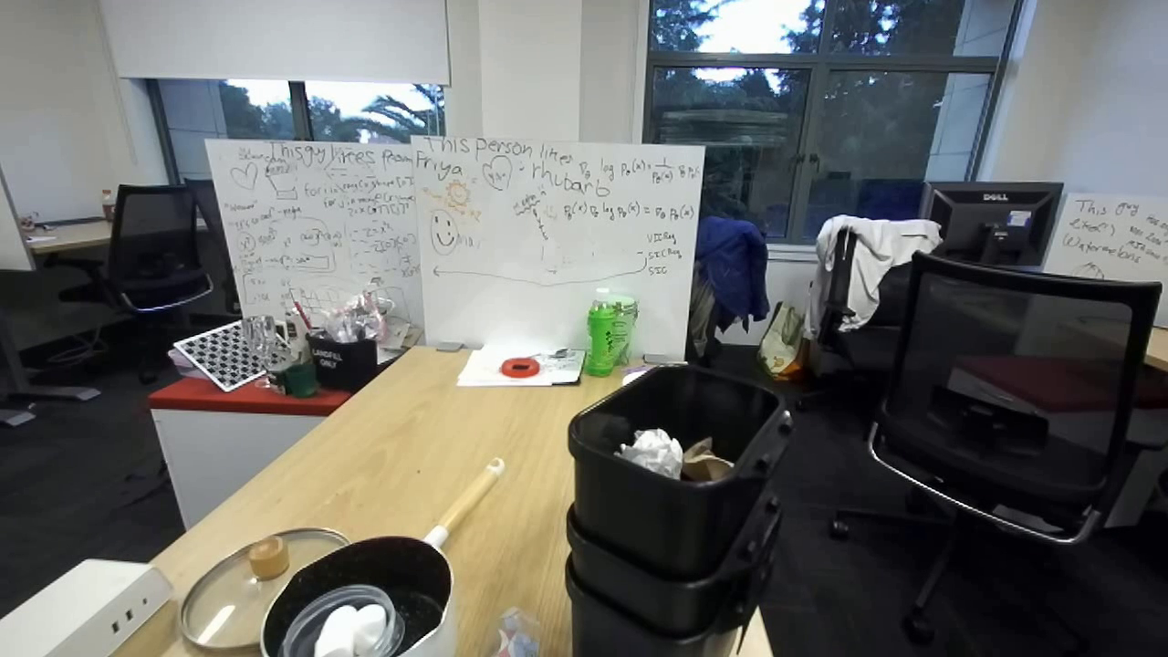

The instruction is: Pick up the top black bin from the stack and put it on the table.

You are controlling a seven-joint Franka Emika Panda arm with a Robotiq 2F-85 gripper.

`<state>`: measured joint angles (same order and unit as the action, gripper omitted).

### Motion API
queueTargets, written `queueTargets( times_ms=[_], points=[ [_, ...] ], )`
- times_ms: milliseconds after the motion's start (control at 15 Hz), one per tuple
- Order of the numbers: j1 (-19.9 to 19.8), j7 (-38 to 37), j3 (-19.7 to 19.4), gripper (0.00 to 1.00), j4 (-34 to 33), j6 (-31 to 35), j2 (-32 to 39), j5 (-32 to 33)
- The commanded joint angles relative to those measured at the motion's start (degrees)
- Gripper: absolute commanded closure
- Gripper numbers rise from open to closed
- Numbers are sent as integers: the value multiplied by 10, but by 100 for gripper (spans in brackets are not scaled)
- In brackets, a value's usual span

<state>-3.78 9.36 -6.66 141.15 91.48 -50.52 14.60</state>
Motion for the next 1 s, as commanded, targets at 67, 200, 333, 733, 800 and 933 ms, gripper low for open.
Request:
queueTargets(
  times_ms=[67, 200, 333, 733, 800, 933],
  points=[
    [10, -59, 4, 0, -5, 62, 45, -39],
    [10, -84, 11, 0, -5, 108, 68, -51],
    [9, -104, 15, 0, -12, 154, 100, -66],
    [-12, -167, 35, 0, -16, 249, 155, -46],
    [-19, -183, 40, 0, -19, 260, 165, -39],
    [-24, -193, 45, 0, -22, 262, 171, -35]
  ],
)
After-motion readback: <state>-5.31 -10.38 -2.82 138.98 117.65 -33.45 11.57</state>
